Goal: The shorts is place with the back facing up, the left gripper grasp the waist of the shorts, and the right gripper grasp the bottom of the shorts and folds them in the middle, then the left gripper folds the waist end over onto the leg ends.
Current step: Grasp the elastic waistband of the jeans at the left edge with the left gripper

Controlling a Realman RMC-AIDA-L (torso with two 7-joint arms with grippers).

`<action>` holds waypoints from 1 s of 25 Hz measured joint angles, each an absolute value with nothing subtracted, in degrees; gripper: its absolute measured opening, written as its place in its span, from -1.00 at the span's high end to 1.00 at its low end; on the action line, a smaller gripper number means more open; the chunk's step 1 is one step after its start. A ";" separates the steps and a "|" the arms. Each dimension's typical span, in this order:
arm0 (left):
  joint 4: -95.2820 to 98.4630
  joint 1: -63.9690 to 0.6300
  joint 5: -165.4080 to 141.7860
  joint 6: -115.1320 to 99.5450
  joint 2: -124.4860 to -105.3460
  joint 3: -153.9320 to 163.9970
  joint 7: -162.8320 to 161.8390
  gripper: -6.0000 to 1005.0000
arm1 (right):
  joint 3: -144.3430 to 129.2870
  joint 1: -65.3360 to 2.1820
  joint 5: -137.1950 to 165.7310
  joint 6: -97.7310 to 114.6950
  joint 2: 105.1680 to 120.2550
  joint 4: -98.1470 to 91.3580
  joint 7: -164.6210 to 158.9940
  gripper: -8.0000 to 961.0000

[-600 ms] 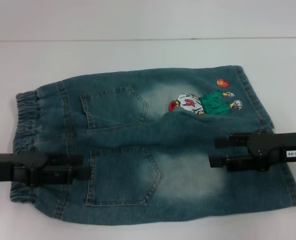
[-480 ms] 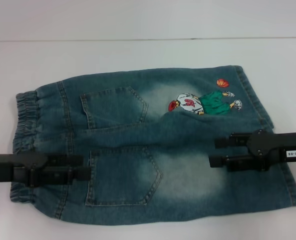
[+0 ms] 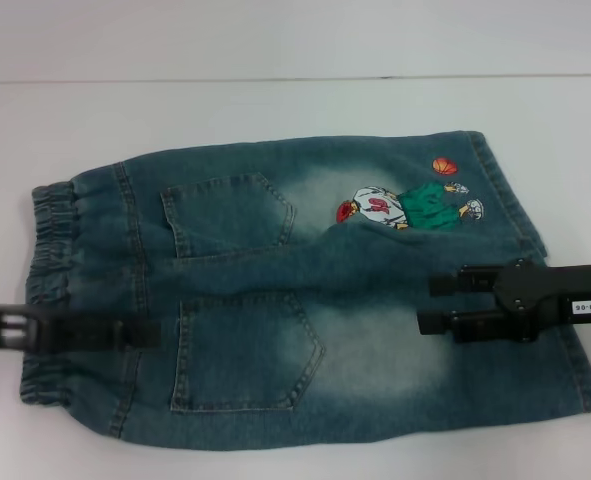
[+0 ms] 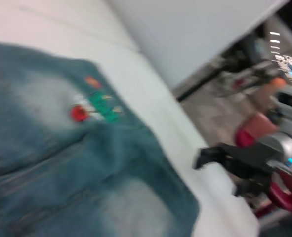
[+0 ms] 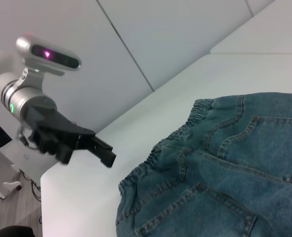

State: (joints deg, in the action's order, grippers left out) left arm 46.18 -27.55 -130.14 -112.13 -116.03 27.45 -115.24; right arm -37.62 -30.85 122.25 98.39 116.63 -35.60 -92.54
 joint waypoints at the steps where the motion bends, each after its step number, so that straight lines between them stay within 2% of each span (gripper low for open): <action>1: 47.24 -27.62 -130.47 -112.13 -115.51 27.29 -117.83 -0.63 | -37.61 -30.85 122.25 98.42 116.63 -35.60 -92.46 -0.68; 5: 51.20 -27.63 -132.23 -111.98 -113.56 27.00 -128.76 -0.62 | -37.58 -30.85 122.25 98.68 116.63 -35.60 -92.38 -0.68; 9: 52.56 -28.41 -139.42 -109.33 -112.54 25.47 -138.21 -0.62 | -37.60 -30.78 122.27 98.54 116.63 -35.72 -92.24 -0.67; 25: 51.74 -30.10 -153.31 -101.29 -112.62 27.03 -148.34 -0.62 | -37.62 -30.52 122.60 98.28 116.52 -35.59 -91.59 -0.67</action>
